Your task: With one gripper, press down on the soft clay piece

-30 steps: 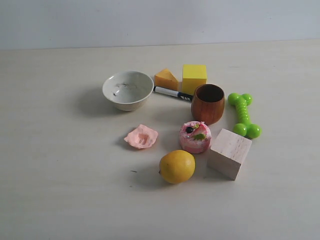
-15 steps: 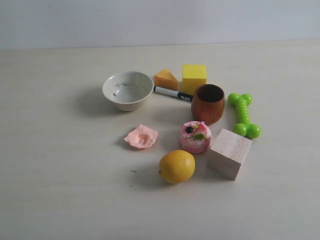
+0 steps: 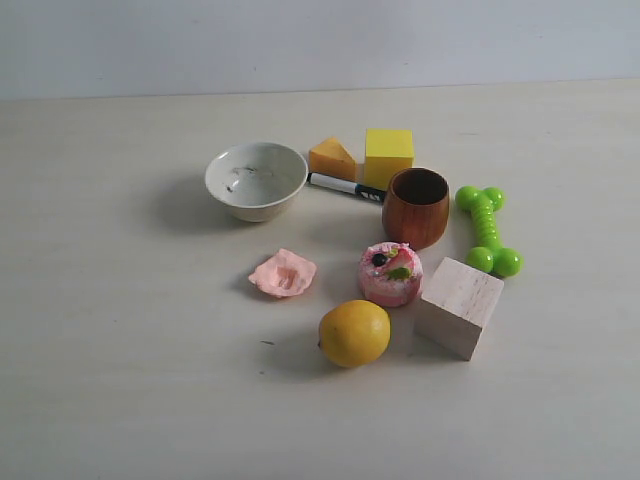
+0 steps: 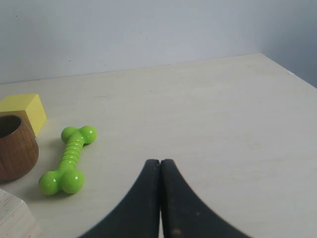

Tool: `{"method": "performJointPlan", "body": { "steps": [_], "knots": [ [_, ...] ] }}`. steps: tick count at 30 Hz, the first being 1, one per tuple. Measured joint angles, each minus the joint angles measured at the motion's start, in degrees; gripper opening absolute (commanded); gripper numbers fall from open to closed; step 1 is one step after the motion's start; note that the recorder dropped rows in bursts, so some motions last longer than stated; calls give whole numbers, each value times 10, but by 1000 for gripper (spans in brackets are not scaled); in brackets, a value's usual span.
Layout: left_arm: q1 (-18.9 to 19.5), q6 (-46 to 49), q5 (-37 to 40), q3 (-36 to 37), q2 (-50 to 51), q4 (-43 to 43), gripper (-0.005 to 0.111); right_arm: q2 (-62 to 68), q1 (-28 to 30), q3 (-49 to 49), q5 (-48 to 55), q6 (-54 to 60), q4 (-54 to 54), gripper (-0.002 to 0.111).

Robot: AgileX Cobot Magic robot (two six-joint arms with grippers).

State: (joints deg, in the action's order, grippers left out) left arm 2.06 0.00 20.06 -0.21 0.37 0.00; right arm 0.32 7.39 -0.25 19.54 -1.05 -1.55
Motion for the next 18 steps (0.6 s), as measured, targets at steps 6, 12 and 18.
{"method": "performJointPlan", "body": {
  "steps": [6, 12, 18],
  "knots": [
    [0, 11, 5, 0, 0, 0, 0, 0, 0, 0, 0, 0, 0, 0],
    [0, 11, 8, 0, 0, 0, 0, 0, 0, 0, 0, 0, 0, 0],
    [0, 11, 9, 0, 0, 0, 0, 0, 0, 0, 0, 0, 0, 0]
  ]
}}
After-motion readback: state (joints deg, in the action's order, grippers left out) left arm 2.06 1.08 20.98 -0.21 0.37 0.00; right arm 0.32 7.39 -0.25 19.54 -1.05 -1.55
